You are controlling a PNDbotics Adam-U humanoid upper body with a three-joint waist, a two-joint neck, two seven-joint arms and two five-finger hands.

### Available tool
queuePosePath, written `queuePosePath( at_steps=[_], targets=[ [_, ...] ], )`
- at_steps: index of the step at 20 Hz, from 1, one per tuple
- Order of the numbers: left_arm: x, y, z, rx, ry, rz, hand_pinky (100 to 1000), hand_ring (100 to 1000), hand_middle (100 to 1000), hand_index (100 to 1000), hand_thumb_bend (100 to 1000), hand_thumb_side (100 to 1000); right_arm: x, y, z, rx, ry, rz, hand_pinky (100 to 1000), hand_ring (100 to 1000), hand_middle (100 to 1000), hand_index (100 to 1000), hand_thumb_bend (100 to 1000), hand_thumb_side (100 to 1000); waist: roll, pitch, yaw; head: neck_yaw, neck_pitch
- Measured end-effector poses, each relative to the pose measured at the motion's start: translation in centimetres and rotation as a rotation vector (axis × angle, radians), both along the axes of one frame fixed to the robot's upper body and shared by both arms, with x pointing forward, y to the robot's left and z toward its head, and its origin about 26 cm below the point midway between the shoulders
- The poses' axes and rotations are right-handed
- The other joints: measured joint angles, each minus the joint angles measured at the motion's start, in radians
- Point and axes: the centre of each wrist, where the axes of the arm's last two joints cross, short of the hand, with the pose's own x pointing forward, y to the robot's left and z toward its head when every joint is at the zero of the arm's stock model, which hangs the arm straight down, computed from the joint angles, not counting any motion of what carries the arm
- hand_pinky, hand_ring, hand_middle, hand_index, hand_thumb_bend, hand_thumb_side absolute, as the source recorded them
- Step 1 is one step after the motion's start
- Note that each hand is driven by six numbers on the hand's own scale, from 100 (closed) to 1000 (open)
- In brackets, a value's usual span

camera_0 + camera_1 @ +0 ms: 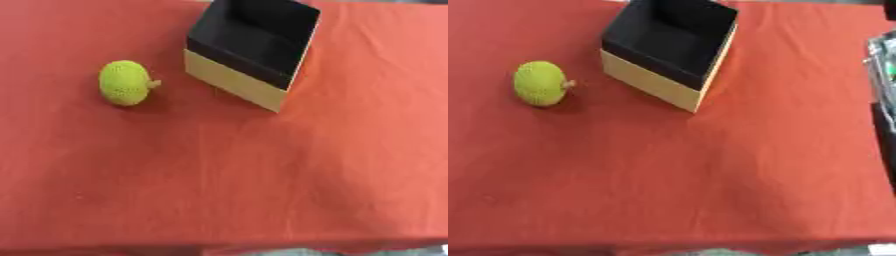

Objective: Pick up objects on the table and place them in the box.

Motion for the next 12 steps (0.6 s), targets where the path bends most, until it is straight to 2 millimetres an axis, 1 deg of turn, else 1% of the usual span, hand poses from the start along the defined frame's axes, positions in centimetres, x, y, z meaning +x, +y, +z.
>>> queuePosePath(
  at_steps=[2,3,4,7,12],
  targets=[
    [1.2,-0.8,-0.2,0.034,0.067,0.005,832,694,729,806,581,100,0.0,0.0,0.0,-0.001,0.001,0.002,765,736,596,783,100,646,0.000,-0.001,0.001,0.000,0.000],
    [1.8,-1.3,-0.3,0.022,0.098,0.019,837,700,733,804,506,100,0.0,0.0,0.1,-0.001,0.001,0.003,765,736,596,783,100,639,0.000,-0.002,0.002,0.000,0.000],
    [2.4,-1.9,-0.3,0.012,0.128,0.031,839,700,732,801,570,100,0.0,0.1,0.1,-0.001,0.000,0.004,765,736,596,783,100,646,0.000,-0.003,0.004,0.000,0.000],
    [3.8,-3.7,-0.2,-0.024,0.205,0.053,841,703,735,801,567,100,0.0,0.1,0.2,0.000,0.000,0.008,765,736,596,783,100,646,-0.001,-0.005,0.006,0.001,0.000],
    [5.3,-6.5,-0.5,-0.053,0.294,0.053,865,729,755,812,563,100,0.1,0.3,0.2,-0.002,0.006,0.017,766,736,596,782,100,646,-0.002,-0.005,0.007,0.007,0.000]
  ],
)
